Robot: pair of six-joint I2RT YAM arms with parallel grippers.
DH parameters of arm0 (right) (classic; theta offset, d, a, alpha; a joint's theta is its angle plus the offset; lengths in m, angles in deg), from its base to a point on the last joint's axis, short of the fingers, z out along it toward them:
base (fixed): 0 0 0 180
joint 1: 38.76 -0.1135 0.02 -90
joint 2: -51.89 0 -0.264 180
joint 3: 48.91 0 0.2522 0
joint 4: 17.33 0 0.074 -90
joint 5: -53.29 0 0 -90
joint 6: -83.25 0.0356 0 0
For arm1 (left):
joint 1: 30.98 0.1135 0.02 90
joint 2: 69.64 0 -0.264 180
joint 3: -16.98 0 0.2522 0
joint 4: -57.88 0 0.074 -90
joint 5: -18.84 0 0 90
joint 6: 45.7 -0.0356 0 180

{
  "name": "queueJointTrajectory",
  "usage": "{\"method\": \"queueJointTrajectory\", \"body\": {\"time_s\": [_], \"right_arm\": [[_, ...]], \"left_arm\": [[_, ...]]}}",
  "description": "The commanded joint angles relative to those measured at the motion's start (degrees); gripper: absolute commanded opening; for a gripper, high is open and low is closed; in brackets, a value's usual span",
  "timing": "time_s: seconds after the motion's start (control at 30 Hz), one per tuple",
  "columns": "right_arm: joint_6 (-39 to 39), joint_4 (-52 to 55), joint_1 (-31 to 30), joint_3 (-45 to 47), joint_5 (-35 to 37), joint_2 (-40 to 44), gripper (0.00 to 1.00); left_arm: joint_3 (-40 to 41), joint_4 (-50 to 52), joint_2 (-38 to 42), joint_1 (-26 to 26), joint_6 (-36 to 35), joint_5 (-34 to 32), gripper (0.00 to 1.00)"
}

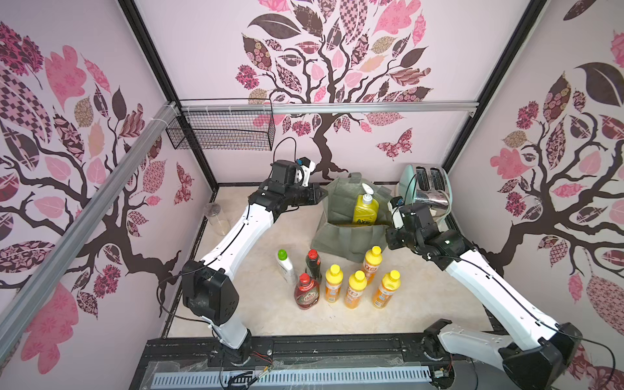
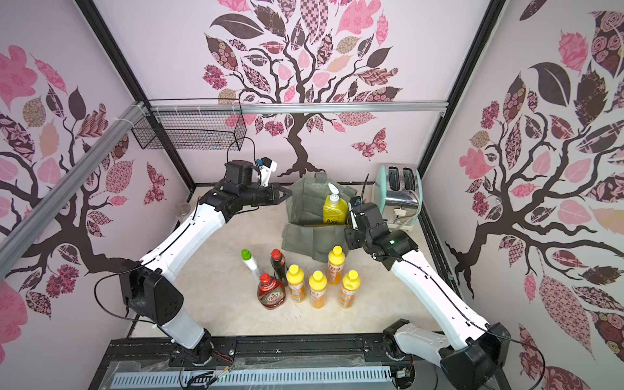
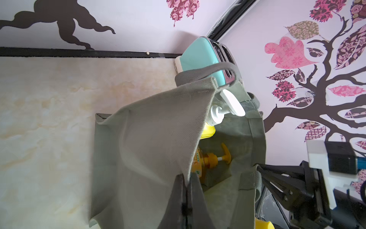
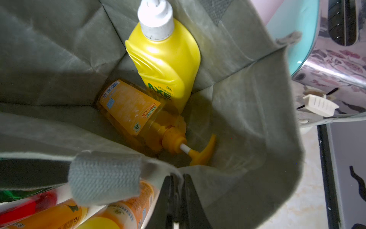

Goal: Pack dish soap into the shopping bag
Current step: Adjust the shopping bag at the center of the board.

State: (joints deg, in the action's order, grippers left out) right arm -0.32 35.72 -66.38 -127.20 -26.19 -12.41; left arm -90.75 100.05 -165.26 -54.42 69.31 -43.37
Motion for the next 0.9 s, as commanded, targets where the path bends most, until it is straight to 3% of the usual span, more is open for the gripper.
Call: {"method": "queueJointTrajectory", "body": {"time_s": [0.0,0.07,0.17,0.33,0.5,0.57,0.7,0.77,0.87], "right_arm": [[1.3,1.3,-0.2,0.2,-3.9,0.6,0.35],[2.0,1.8,-0.2,-1.5,-6.2,1.3,0.54],[3.5,4.6,-0.2,-7.5,-10.5,1.9,0.7],[6.5,3.2,-0.2,-13.5,-20.0,1.0,0.81],[6.8,-1.8,-0.2,-17.5,-18.6,-1.8,0.86],[5.6,-1.5,-0.2,-19.2,-16.9,-3.3,0.85],[9.8,3.5,0.2,-20.8,-11.9,-6.4,0.78],[13.1,5.8,0.2,-21.4,-13.7,-8.3,0.78],[16.9,9.0,0.2,-22.1,-18.1,-11.1,0.69]], "left_arm": [[-0.9,-1.3,2.6,0.4,0.0,-2.8,0.18],[-0.5,0.8,3.2,0.3,-0.2,-5.2,0.35],[1.2,2.2,5.2,0.3,0.5,-7.2,0.55],[2.2,4.1,8.1,0.6,1.5,-11.2,0.81],[4.1,1.1,12.9,0.8,2.5,-20.6,0.86],[6.8,-1.2,14.2,0.9,2.3,-21.1,0.86],[13.6,-1.1,16.0,0.8,3.4,-17.4,0.87],[12.7,4.3,16.2,0.1,4.5,-14.8,0.88],[8.3,10.5,15.8,-1.2,8.0,-14.1,0.89]]}}
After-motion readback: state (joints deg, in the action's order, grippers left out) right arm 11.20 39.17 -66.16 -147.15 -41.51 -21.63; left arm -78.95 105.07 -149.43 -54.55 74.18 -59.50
